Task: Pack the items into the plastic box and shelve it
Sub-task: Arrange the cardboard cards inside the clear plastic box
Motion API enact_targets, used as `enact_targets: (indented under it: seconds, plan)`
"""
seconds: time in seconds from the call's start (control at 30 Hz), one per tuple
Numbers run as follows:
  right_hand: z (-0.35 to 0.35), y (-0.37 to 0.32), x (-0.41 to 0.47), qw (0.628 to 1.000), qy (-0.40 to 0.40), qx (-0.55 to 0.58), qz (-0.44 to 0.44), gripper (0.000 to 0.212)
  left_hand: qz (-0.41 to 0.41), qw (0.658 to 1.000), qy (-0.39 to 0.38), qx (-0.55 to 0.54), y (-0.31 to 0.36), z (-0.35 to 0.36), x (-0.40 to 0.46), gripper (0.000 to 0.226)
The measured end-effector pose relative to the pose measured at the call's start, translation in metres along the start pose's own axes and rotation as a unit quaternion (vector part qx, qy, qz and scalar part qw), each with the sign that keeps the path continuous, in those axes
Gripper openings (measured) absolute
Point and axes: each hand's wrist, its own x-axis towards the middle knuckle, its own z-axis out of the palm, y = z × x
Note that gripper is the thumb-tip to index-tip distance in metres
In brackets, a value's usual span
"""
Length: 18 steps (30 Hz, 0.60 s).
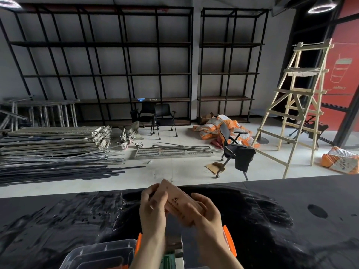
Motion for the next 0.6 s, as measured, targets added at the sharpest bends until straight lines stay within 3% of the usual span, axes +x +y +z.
enact_targets:
  seconds: [0.1, 0.23, 0.33, 0.43, 0.6]
  plan:
    - [-0.010, -0.010, 0.006, 1.000, -0.017, -0.005, -0.007, 0.037, 0.040, 0.996, -0.028, 0.073, 0.010, -0.014, 0.009, 0.005]
    - [-0.002, -0.013, 0.008, 0.999, -0.047, -0.006, -0.016, 0.034, 0.042, 0.983, -0.084, 0.158, 0.014, -0.001, 0.008, 0.045]
    - [0.009, -0.014, 0.003, 0.999, -0.035, 0.016, -0.005, 0.025, 0.023, 0.990, -0.034, 0.134, 0.009, 0.005, 0.003, 0.055]
    - [0.014, -0.019, -0.001, 1.000, -0.018, -0.014, 0.002, 0.011, 0.032, 0.993, -0.022, 0.107, 0.009, 0.004, -0.002, 0.046]
    - [0.016, -0.024, 0.005, 0.999, 0.022, -0.036, 0.033, 0.036, 0.060, 0.996, -0.020, 0.067, 0.014, 0.008, -0.006, 0.016]
